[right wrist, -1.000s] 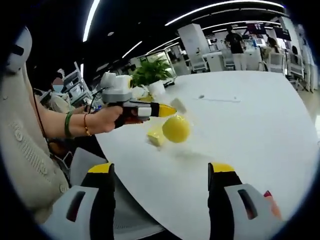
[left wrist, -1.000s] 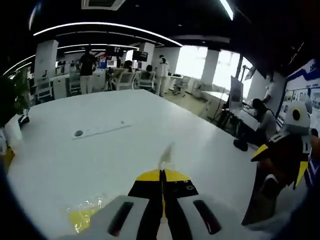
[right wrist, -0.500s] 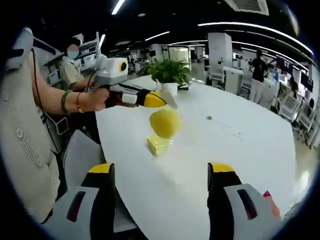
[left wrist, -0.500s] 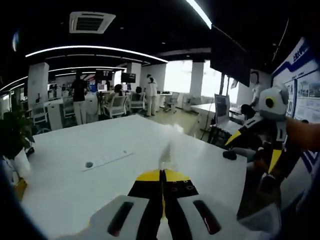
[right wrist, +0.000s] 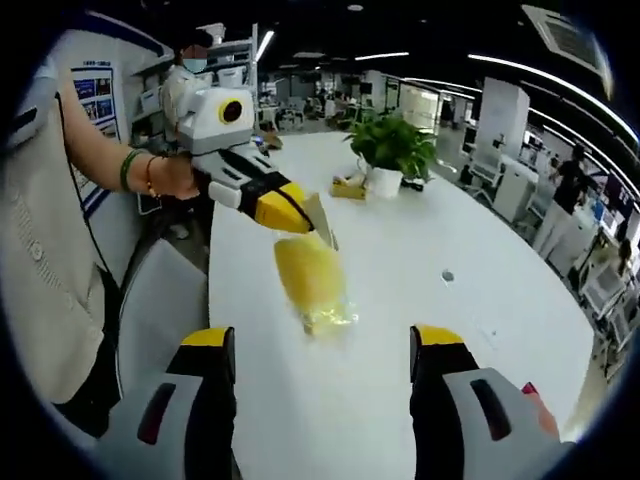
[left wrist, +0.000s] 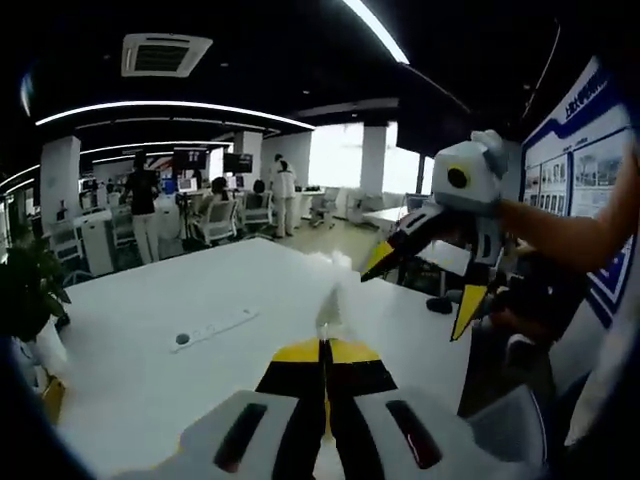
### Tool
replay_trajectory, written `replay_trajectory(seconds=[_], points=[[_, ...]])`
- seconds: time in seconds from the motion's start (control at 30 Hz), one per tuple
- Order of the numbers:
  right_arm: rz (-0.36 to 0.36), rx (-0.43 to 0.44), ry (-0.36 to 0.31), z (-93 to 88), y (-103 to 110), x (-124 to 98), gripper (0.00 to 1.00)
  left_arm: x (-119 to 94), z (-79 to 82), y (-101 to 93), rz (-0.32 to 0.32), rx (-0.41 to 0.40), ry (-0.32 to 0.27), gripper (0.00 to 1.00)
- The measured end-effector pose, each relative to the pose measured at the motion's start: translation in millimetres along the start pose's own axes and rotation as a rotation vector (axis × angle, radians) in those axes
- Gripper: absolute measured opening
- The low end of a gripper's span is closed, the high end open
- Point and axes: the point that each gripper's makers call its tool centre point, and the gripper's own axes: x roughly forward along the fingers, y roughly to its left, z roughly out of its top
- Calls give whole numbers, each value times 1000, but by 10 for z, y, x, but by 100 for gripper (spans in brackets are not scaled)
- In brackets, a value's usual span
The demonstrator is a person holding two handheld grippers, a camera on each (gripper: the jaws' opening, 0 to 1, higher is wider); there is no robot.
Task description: Compare the silicone blocks by pressing each to a similar depth, holding the contact briefly, and releasing to observe deformation and rebound differences across the visible hardness samples.
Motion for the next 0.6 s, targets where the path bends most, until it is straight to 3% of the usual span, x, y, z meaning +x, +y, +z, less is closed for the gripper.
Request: replay_trajectory(seconds=[0.13, 0.27, 0.4, 0.6], points=[[77, -31, 40, 138, 60, 285, 66, -60, 30, -16, -11, 28, -6, 0], [142, -83, 110, 151, 160, 530, 66, -100, 70, -58, -31, 24, -21, 0], [172, -105, 127, 182, 204, 718, 64, -119, 104, -120, -43, 29, -34, 0], [211, -120, 127, 197, 272, 828, 60, -151, 113, -188, -73, 40, -34, 0]])
